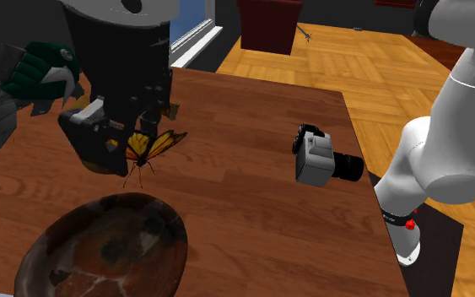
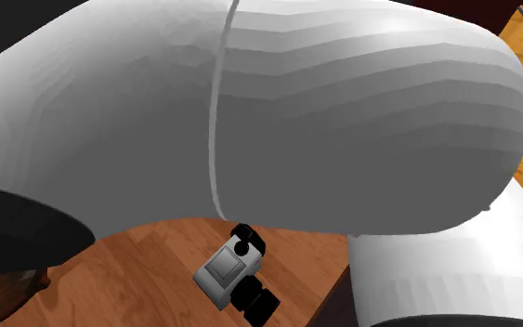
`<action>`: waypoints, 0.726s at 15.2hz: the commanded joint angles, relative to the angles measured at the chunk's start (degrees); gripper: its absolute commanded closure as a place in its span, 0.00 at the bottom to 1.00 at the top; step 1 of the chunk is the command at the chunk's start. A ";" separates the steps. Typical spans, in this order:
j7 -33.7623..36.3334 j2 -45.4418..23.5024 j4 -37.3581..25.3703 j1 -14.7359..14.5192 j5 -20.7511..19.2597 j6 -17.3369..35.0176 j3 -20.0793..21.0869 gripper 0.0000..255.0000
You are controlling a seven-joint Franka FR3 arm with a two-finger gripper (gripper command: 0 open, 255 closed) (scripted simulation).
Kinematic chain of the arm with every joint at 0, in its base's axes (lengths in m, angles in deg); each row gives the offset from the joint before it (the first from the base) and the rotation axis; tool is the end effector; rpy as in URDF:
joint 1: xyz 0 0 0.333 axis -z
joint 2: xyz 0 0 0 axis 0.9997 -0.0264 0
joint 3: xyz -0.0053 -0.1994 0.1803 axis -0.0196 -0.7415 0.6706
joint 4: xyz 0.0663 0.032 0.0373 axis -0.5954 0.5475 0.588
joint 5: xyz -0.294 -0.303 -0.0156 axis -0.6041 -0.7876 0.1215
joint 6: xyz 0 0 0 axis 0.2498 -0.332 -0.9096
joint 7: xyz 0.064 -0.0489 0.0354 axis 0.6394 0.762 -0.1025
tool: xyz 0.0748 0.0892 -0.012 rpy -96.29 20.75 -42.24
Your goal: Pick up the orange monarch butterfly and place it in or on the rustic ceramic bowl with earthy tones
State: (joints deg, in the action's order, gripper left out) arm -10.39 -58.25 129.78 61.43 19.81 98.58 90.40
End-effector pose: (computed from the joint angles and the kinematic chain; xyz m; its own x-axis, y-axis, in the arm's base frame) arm 0.3155 0.5624 0.5648 0.8464 0.4970 0.1912 0.5138 -0.8566 -0.0481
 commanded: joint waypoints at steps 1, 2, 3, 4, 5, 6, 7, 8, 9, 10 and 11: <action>3.44 -5.51 -6.20 -3.56 -4.15 -2.09 0.72 1.00; 4.77 -8.32 -9.69 -5.71 -6.10 -3.39 0.70 1.00; 5.95 -11.22 -13.51 -8.01 -8.05 -4.85 0.59 1.00; 6.92 -14.25 -17.73 -10.55 -9.96 -6.49 0.31 1.00; 7.99 -19.17 -25.11 -14.76 -12.91 -9.42 -0.22 1.00; 8.05 -18.58 -23.43 -14.37 -12.42 -8.25 -0.49 1.00; 8.17 -18.11 -21.86 -13.87 -12.14 -7.17 -0.46 1.00; 8.29 -17.70 -20.37 -13.38 -11.91 -6.12 -0.39 1.00; 8.41 -17.32 -18.96 -12.92 -11.72 -5.10 -0.32 1.00; 8.52 -16.98 -17.61 -12.50 -11.54 -4.12 -0.26 1.00; 8.64 -16.67 -16.32 -12.10 -11.39 -3.15 -0.21 1.00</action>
State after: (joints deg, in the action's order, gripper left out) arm -1.91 -75.29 111.92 48.87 8.25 94.25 90.13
